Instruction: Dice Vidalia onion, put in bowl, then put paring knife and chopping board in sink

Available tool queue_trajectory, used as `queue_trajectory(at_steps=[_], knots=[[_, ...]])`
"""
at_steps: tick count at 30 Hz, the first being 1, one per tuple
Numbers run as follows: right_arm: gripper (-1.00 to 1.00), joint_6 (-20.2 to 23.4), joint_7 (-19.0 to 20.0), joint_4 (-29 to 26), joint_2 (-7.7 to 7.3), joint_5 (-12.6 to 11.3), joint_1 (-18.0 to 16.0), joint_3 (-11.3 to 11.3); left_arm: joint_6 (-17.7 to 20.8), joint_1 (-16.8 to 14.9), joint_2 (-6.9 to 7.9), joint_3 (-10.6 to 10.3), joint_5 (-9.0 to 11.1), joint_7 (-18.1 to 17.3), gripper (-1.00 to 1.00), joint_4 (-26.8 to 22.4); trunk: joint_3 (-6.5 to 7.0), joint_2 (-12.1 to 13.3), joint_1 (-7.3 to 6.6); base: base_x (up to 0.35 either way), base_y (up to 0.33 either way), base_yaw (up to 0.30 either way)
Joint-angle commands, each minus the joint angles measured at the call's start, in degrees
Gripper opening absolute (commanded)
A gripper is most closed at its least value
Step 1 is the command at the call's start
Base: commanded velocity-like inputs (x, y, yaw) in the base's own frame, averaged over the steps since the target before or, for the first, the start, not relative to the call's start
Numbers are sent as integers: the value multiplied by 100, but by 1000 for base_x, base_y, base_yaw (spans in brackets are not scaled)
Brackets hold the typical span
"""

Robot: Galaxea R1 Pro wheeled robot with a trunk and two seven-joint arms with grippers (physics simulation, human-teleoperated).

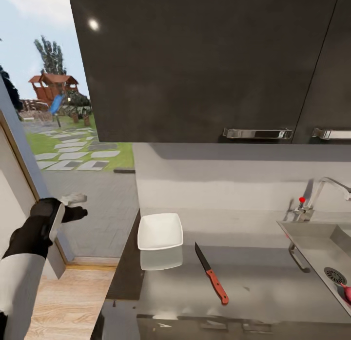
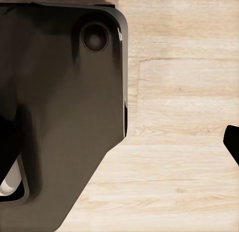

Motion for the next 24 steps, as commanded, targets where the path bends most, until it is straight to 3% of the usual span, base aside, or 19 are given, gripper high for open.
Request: queue_trajectory(at_steps=[1,5,7,9,13,21,22,24], knots=[[100,-20,-1,6,0,-4,-4,-2,22,-134,-62,-43,-1,19,100,160,-9,-10,2,0,0,0],[100,-18,0,5,0,-4,-4,-2,7,-852,-546,-180,-7,26,100,1113,-9,-10,2,0,0,0],[100,-20,0,5,0,-6,-4,-2,1,-990,-676,-193,-8,29,100,1311,-9,-10,2,0,0,0],[100,-21,0,4,0,-5,-4,-2,-18,-1176,-912,-207,-9,43,100,1599,-9,-10,2,0,0,0],[100,-22,-2,4,0,-4,-4,-2,-31,-1353,-1088,-214,-9,53,100,1969,-9,-10,2,0,0,0],[100,-20,-1,4,0,-4,-4,-2,-49,-1908,-1223,-216,-9,58,100,2978,-9,-10,2,0,0,0],[100,-21,-2,6,0,-4,-4,-2,-52,-1980,-1441,-216,-9,70,100,3115,-9,-10,2,0,0,0],[100,-21,-1,6,0,-4,-4,-2,-53,-2004,-1611,-216,-9,88,100,3178,-9,-10,2,0,0,0]])
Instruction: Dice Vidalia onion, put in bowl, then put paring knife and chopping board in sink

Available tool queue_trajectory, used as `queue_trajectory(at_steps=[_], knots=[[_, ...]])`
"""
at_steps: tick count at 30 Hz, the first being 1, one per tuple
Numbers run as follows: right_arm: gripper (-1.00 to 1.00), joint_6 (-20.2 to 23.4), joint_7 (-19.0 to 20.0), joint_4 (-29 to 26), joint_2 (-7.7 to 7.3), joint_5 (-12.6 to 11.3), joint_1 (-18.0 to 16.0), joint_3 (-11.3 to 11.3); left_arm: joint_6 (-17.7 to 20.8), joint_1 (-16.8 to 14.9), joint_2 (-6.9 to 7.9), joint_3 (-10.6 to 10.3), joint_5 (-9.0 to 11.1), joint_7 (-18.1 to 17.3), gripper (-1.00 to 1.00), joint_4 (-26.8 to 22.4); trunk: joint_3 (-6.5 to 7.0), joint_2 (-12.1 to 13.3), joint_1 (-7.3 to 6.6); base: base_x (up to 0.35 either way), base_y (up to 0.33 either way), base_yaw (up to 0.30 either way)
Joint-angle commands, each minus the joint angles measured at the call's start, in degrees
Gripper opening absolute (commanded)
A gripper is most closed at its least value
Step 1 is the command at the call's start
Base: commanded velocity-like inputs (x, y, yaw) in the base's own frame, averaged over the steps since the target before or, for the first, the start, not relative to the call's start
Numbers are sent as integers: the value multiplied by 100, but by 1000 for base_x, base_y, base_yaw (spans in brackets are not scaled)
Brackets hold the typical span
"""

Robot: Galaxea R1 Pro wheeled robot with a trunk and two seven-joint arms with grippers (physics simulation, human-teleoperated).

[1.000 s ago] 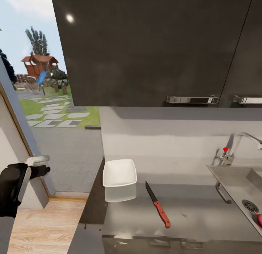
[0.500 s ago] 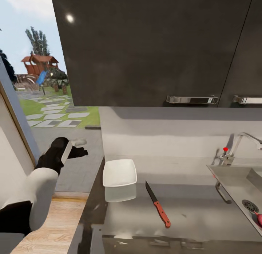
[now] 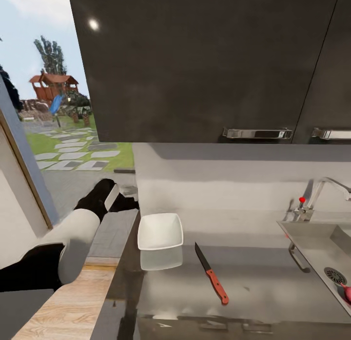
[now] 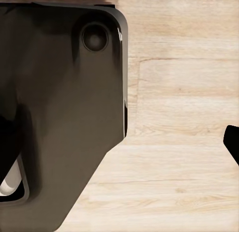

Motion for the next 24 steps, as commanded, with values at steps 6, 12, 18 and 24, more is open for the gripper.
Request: queue_trajectory(at_steps=[6,12,18,24], knots=[[100,-22,-1,4,0,-5,-3,-2,23,-28,-228,35,-14,50,100,74,-8,-9,3,0,0,0],[100,-20,-1,4,0,-6,-3,-2,21,-27,-318,32,-14,53,100,88,-8,-9,3,0,0,0],[100,-22,-3,4,0,-4,-3,-2,16,-21,-363,26,-14,52,100,90,-11,-9,3,0,0,0],[100,-23,-5,4,0,-4,-3,-2,20,-21,-364,26,-14,52,100,90,-40,-9,3,0,0,0]])
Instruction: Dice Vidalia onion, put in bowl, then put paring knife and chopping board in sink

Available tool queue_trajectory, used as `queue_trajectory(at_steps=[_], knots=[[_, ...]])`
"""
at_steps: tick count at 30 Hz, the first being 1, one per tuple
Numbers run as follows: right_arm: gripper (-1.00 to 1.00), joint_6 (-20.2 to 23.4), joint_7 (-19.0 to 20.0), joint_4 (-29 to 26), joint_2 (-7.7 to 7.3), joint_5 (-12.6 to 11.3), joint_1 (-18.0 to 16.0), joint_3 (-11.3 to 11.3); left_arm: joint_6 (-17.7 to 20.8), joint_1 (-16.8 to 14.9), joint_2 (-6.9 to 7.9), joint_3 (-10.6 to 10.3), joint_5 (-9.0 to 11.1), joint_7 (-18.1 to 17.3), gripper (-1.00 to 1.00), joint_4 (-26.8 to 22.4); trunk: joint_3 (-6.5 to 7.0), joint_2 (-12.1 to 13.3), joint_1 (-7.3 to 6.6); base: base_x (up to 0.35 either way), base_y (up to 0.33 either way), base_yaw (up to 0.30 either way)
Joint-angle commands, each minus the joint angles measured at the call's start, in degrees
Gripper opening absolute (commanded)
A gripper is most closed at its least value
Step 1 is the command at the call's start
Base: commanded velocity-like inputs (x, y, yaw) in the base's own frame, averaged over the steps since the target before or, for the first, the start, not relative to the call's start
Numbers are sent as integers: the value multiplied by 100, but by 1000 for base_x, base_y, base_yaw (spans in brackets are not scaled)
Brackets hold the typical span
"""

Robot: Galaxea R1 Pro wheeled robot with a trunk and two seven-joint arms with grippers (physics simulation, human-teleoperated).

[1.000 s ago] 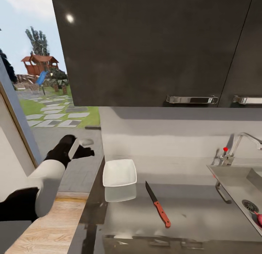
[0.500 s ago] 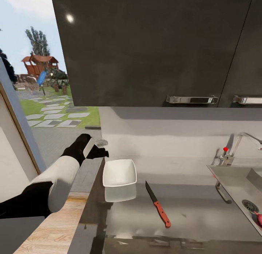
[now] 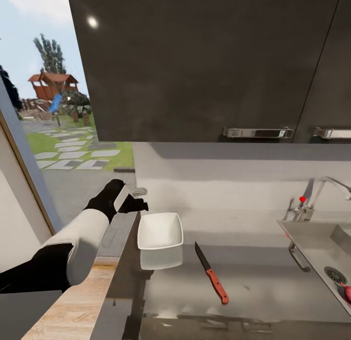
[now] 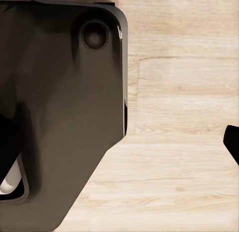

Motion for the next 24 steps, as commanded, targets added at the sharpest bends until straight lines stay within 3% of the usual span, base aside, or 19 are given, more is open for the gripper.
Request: queue_trajectory(at_steps=[1,24], knots=[[100,-19,-1,5,0,-5,-4,-2,23,-4,-3,31,12,28,100,-6,-20,-12,3,0,0,0],[100,-19,0,7,0,-4,-4,-2,19,-4,8,28,12,19,100,-6,-232,-12,3,0,0,0]])
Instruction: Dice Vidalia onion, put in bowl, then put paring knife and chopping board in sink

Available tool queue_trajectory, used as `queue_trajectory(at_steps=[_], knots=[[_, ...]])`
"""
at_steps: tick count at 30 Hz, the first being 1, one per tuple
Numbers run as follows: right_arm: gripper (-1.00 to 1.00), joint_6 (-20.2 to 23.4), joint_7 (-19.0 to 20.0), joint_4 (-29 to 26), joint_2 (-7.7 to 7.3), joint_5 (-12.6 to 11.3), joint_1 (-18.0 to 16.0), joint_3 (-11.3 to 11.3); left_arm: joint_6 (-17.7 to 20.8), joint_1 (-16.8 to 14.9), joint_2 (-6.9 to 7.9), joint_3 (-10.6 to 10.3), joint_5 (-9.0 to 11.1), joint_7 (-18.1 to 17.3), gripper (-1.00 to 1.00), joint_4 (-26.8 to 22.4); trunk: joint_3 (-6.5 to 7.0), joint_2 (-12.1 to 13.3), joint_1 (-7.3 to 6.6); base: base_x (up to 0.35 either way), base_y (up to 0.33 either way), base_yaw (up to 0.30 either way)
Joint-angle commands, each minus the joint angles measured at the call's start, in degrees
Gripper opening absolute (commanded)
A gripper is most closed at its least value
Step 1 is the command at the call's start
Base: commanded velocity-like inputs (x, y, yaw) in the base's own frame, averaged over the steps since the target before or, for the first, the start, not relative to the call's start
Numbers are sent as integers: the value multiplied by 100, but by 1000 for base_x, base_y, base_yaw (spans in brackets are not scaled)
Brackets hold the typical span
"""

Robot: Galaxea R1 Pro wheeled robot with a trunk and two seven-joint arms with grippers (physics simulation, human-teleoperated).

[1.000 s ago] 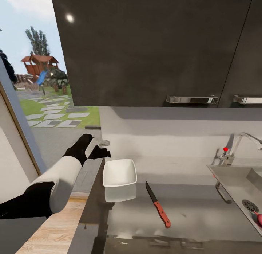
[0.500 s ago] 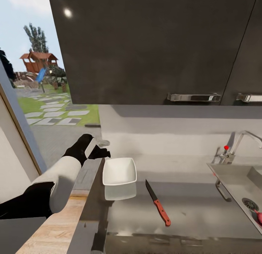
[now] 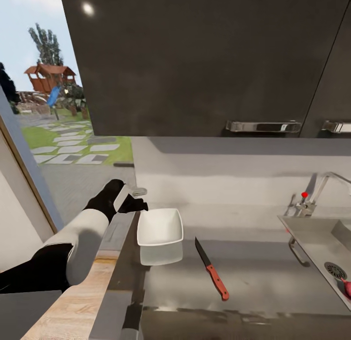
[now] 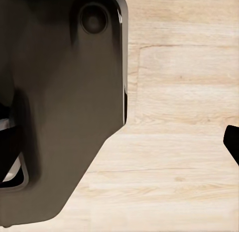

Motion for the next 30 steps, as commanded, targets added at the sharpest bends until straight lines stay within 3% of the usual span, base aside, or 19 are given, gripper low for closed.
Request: queue_trajectory(at_steps=[1,12,22,30], knots=[[100,-20,0,5,0,-4,-5,-2,23,-5,-8,37,11,27,100,-6,-23,-14,3,0,0,0],[100,-17,-1,4,0,-6,-5,-2,19,3,-40,41,11,21,100,156,-123,-14,3,0,0,0],[100,-18,1,5,0,-5,-5,-2,-454,5,-39,40,11,9,100,653,-214,-14,3,0,0,0],[100,-20,0,4,0,-5,-5,-2,-597,8,-39,42,10,1,100,728,-283,-14,3,0,0,0]])
